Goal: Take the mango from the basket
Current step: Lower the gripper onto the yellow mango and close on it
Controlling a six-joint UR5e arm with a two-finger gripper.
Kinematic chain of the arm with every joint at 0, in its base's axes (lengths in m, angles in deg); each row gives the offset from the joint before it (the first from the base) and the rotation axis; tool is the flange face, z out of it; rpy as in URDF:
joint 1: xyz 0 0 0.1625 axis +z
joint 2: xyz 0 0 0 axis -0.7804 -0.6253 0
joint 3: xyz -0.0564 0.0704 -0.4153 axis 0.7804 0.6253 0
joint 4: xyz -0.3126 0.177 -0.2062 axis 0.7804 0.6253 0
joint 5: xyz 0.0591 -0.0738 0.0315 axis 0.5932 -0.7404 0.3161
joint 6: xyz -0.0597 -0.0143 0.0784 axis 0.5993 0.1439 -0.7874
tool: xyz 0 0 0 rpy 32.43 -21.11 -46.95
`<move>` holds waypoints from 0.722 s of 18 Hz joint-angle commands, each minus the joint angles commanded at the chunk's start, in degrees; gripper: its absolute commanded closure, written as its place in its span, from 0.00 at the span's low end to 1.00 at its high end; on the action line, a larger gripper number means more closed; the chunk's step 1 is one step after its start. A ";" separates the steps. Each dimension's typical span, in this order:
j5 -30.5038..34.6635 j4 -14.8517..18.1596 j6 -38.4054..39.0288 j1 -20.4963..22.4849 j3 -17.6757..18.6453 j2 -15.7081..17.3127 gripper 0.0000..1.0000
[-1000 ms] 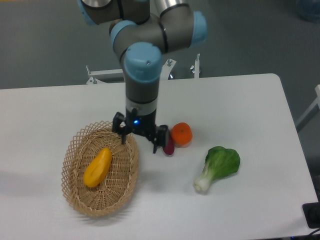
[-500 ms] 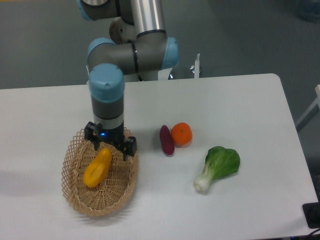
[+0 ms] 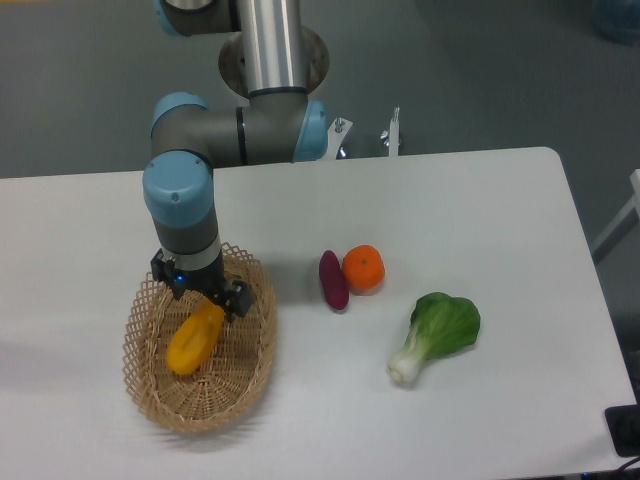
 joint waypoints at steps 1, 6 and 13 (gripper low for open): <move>0.96 -0.61 0.09 -0.78 0.00 -0.44 0.00; 1.33 -2.99 0.44 -1.76 0.18 -1.94 0.00; 1.41 -2.99 0.62 -1.76 0.35 -2.64 0.12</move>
